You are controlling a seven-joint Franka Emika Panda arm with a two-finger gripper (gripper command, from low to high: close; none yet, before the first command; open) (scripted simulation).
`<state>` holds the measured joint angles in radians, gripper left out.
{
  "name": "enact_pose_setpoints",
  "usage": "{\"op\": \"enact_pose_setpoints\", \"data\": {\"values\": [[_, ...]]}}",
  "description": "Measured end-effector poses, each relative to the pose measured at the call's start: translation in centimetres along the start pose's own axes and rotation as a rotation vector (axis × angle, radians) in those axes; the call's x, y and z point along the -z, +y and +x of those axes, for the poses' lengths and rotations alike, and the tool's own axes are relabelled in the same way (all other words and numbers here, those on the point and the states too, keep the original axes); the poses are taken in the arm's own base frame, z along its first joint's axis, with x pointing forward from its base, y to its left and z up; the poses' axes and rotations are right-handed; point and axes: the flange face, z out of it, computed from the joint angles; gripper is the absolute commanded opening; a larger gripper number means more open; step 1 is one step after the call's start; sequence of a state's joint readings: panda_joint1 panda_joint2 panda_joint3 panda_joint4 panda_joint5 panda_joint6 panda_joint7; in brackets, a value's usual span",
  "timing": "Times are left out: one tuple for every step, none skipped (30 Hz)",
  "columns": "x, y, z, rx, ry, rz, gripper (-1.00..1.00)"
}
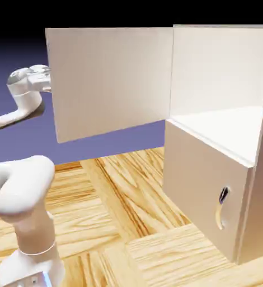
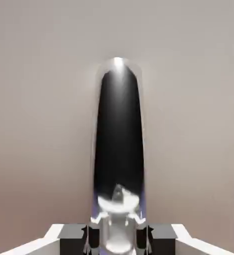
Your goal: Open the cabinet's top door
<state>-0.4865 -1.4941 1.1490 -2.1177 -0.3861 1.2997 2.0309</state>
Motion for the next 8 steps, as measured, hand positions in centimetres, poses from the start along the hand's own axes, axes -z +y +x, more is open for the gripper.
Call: {"op": "enact_pose_setpoints", "data": {"values": [[0.8,-0.2,-0.2,0.0,0.013,-0.013,-1.0],[1.6,-0.4,-0.4,0.0,0.026,-0.026,-1.0],[2.3,-0.6,-0.6,0.0,0.039,-0.039,-1.0],[3.0,-0.8,-0.8,0.0,0.051,-0.051,-1.0],[3.8,-1.0,-1.1,0.0,0.063,-0.063,-1.0],[4.5,-1.3,-1.3,0.0,0.075,-0.075,-1.0],[5.1,-1.5,-1.5,0.0,0.087,-0.087,-1.0],[5.8,-1.7,-1.7,0.0,0.099,-0.098,-1.0]]}}
